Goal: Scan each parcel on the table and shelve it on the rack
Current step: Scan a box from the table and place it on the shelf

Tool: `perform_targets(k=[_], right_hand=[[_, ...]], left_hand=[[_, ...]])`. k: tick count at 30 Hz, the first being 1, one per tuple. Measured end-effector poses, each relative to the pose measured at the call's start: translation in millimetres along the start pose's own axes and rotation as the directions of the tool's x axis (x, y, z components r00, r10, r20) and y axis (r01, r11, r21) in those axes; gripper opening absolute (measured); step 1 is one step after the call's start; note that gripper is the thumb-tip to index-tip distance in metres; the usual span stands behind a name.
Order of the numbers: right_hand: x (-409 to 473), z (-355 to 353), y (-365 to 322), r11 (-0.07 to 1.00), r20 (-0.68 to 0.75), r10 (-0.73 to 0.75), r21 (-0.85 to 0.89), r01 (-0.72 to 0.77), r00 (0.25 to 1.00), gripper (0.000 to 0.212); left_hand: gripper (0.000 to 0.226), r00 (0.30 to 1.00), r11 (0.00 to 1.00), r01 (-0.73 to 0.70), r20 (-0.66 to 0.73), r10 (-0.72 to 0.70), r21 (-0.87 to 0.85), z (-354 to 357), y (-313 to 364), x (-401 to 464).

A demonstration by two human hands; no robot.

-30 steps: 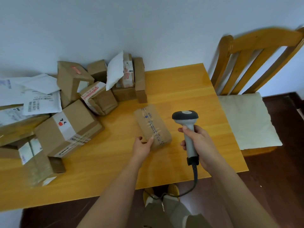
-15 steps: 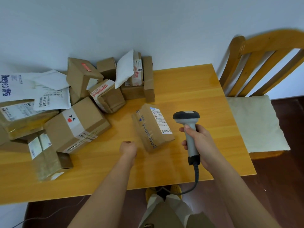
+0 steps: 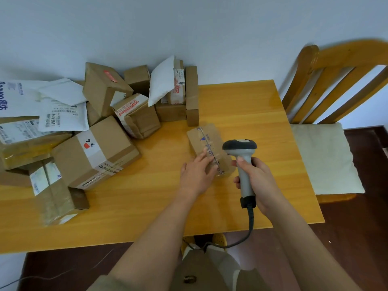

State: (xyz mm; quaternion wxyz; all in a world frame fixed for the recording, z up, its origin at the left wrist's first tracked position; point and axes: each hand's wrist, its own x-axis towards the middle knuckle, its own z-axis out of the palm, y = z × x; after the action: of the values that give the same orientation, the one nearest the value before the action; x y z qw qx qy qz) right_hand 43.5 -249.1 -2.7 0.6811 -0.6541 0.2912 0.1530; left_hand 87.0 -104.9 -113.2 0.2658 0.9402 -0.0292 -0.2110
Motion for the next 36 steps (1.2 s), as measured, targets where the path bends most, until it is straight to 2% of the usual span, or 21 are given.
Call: perform_targets(k=[3,5,7,8,9,12,14,17,23,36], right_hand=[[-0.7,-4.1,-1.2,1.000,-0.019,-0.005,0.017,0.005,1.000,0.022],[-1.4,-4.8,-0.9,1.000,-0.018,-0.003,0.021,0.003,1.000,0.021],[-2.9,-3.6,-0.7,1.000,-0.011,0.000,0.012,0.001,1.000,0.017],[-4.2,-2.3,-0.8,1.000,-0.003,-0.001,0.008,0.001,1.000,0.017],[-5.4,-1.0,-1.1,1.000,0.007,-0.002,0.004,0.002,1.000,0.017],[-8.5,2.2,-5.0,1.000,0.042,0.011,-0.003,-0.011,0.999,0.025],[-11.2,4.5,-10.3,1.000,0.076,0.025,0.001,-0.025,0.997,0.030],[-17.7,8.3,-21.3,1.000,0.140,0.006,-0.026,-0.003,0.990,0.030],[-32.8,12.3,-39.6,0.996,0.231,0.000,-0.090,0.021,0.973,0.030],[-53.0,5.0,-70.7,0.990,0.229,-0.032,-0.123,0.062,0.973,0.029]], left_hand=[[0.048,0.980,0.994,0.064,-0.185,-0.079,-0.084,-1.6,-12.1,-9.3],[0.055,0.947,0.941,0.162,-0.222,-0.233,-0.297,-6.5,-20.2,-17.4],[0.056,0.900,0.779,0.291,-0.118,-0.420,-0.556,-12.2,-26.7,-22.5],[0.055,0.884,0.701,0.344,-0.037,-0.466,-0.624,-13.4,-29.7,-24.7],[0.057,0.880,0.667,0.373,0.018,-0.475,-0.644,-14.1,-31.1,-26.8],[0.078,0.890,0.656,0.390,0.082,-0.448,-0.646,-7.6,-35.2,-30.4],[0.084,0.888,0.641,0.404,0.109,-0.448,-0.652,-2.7,-35.2,-30.8],[0.080,0.878,0.610,0.424,0.140,-0.457,-0.670,-1.3,-33.9,-29.3],[0.066,0.883,0.642,0.416,0.117,-0.455,-0.644,-4.6,-24.7,-35.2],[0.047,0.834,0.659,0.532,0.194,-0.517,-0.531,-5.2,-13.3,-27.9]])
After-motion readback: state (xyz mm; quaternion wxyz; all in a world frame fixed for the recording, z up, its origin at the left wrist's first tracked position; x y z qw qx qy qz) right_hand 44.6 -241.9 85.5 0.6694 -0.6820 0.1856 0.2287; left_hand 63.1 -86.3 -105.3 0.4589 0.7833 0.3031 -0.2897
